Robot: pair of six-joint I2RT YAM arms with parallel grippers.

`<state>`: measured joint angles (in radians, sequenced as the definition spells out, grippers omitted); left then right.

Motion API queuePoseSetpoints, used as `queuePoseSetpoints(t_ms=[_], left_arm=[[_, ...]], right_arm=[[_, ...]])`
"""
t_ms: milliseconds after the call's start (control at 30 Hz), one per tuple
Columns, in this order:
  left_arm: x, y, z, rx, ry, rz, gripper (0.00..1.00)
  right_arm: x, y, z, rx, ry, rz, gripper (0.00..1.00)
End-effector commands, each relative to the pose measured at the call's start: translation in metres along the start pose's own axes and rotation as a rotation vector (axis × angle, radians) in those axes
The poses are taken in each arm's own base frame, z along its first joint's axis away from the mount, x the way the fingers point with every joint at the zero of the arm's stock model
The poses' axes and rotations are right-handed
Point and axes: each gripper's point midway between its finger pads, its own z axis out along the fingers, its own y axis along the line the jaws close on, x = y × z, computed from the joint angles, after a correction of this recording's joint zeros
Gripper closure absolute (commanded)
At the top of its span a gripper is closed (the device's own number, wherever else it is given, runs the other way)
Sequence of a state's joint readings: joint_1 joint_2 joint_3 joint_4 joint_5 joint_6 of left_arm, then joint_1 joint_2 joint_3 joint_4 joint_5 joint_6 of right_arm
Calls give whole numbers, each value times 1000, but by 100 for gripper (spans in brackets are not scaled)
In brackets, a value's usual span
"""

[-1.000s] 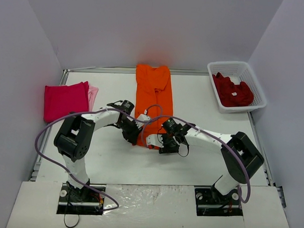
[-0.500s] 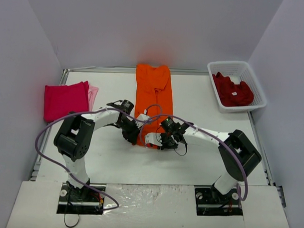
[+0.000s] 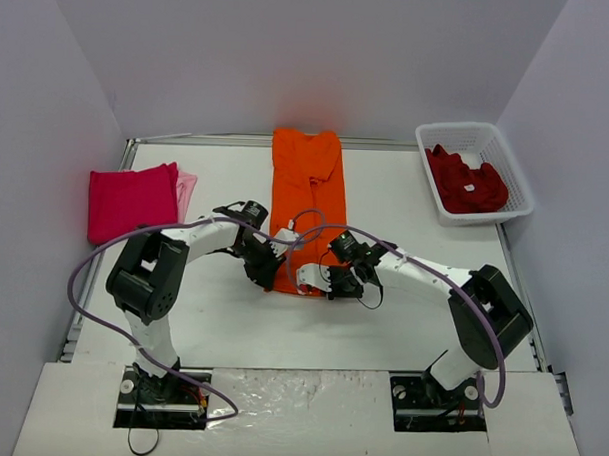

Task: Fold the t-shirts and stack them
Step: Grab the bottom of the folded rectangular tshirt with both arms

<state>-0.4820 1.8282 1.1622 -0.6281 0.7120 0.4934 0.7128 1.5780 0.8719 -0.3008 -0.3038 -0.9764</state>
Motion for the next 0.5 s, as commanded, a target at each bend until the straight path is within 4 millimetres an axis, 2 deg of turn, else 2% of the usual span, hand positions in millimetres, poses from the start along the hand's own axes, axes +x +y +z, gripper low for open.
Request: queuePoseSetpoints(t_ms=[0,167,467], left_arm=[[-12,-11,-15,-1,-58,36,98],[-13,-21,-19,17,-95,56,98],[-15,-46,-29,96,-126,103,98]], right_arm=[[-2,13,-18,-50,-13,26,100],[-1,19,-22,-78,-8,30,100],[-14,21,-32,-120,-47,33,100]])
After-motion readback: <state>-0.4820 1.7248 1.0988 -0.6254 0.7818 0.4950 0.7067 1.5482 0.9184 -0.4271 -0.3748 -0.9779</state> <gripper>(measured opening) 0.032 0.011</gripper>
